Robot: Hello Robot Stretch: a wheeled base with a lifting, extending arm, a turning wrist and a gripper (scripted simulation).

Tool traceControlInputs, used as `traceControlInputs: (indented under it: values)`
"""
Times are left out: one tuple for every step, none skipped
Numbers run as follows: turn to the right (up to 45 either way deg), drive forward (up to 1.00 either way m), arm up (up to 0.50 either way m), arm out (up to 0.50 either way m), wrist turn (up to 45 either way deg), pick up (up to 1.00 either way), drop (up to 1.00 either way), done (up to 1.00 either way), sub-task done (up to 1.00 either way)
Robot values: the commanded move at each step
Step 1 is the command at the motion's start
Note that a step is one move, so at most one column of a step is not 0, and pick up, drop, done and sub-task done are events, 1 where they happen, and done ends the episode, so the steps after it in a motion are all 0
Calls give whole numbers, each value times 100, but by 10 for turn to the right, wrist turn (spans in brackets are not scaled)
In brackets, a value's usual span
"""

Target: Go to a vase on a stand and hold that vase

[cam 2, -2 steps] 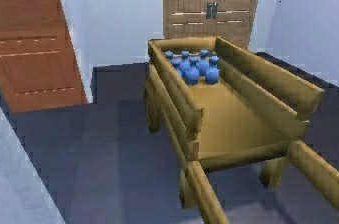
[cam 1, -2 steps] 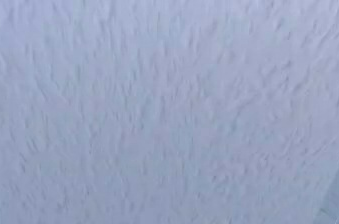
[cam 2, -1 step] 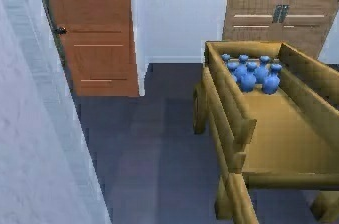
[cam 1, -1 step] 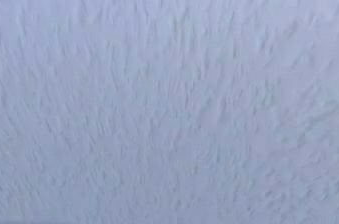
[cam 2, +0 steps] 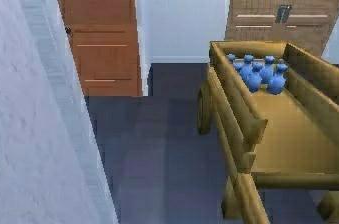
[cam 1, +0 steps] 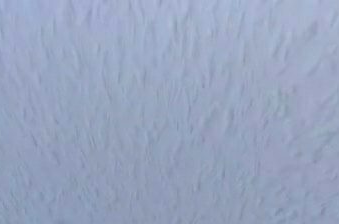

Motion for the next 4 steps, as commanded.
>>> traceControlInputs:
  values:
    - [450, 0, 0, 0, 0, 0, 0, 0, 0]
    - [450, 0, 0, 0, 0, 0, 0, 0, 0]
    - [0, 100, 0, 0, 0, 0, 0, 0, 0]
    - [-450, 0, 0, 0, 0, 0, 0, 0, 0]
